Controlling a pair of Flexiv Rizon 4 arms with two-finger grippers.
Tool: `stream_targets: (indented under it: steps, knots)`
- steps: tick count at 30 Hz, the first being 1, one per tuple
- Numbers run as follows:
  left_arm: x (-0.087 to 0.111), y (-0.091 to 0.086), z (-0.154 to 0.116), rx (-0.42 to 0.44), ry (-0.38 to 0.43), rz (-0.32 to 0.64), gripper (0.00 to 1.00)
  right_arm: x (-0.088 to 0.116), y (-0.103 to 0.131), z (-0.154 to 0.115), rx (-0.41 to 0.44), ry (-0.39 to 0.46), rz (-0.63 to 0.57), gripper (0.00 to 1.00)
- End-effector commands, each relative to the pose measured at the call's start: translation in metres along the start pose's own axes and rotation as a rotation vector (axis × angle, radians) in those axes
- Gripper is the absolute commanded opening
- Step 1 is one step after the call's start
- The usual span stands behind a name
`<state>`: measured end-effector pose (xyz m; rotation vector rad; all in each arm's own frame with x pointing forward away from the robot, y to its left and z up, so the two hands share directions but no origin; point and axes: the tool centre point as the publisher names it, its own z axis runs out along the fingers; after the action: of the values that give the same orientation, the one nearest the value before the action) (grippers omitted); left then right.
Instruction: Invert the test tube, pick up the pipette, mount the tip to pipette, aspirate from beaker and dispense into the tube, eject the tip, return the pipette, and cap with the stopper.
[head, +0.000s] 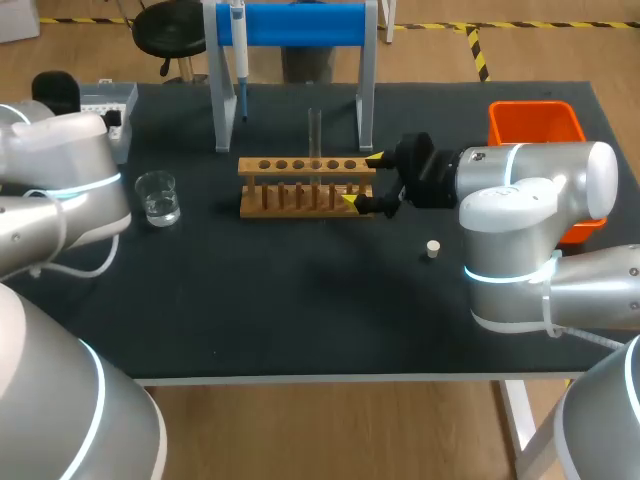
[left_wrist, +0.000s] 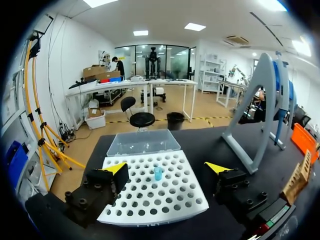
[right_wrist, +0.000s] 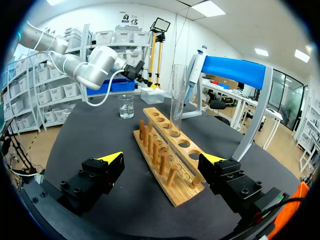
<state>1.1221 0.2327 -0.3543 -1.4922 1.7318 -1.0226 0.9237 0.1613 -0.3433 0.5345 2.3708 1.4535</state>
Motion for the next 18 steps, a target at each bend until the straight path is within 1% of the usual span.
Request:
stream_targets:
  steps: [1,2,4,6,9,10,11,12,13,15,16,17,18]
  knots:
    - [-0.0006,-0.0009,0.0057,-0.007,-0.005,0.000,0.85,0.0006,-0.0005,0.0000,-0.001,-0.002,0.000,1.00]
    - [-0.0007,-0.0006,0.0064,-0.011,-0.005,0.000,0.84,0.0006,-0.0005,0.0000,-0.001,-0.002,0.000,1.00]
    - [-0.0011,0.0000,0.0074,-0.014,-0.005,0.000,0.89,0.0006,-0.0005,0.0000,-0.001,-0.002,0.000,1.00]
    - [-0.0017,0.0005,0.0080,-0.016,-0.006,-0.002,0.84,0.0006,-0.0005,0.0000,-0.001,-0.002,0.000,1.00]
    - [-0.0025,0.0010,0.0087,-0.018,-0.007,-0.004,0.83,0.0006,-0.0005,0.0000,-0.001,-0.002,0.000,1.00]
    - [-0.0027,0.0012,0.0089,-0.018,-0.008,-0.005,0.70,0.0006,-0.0005,0.0000,-0.001,-0.002,0.000,1.00]
    - [-0.0030,0.0015,0.0092,-0.019,-0.009,-0.005,0.63,0.0006,-0.0005,0.0000,-0.001,-0.002,0.000,1.00]
    - [-0.0032,0.0017,0.0097,-0.021,-0.009,-0.005,0.66,0.0006,-0.0005,0.0000,-0.001,-0.002,0.000,1.00]
    - [-0.0034,0.0020,0.0102,-0.027,-0.009,-0.005,0.66,0.0006,-0.0005,0.0000,-0.001,-0.002,0.000,1.00]
    - [-0.0037,0.0023,0.0109,-0.029,-0.010,-0.005,0.63,0.0006,-0.0005,0.0000,-0.001,-0.002,0.000,1.00]
    - [-0.0040,0.0022,0.0113,-0.029,-0.010,-0.004,0.53,0.0006,-0.0005,0.0000,-0.001,-0.002,0.000,1.00]
    - [-0.0044,0.0022,0.0117,-0.030,-0.011,-0.005,0.49,0.0006,-0.0005,0.0000,-0.001,-0.002,0.000,1.00]
    - [-0.0046,0.0022,0.0119,-0.030,-0.012,-0.004,0.50,0.0006,-0.0005,0.0000,-0.001,-0.002,0.000,1.00]
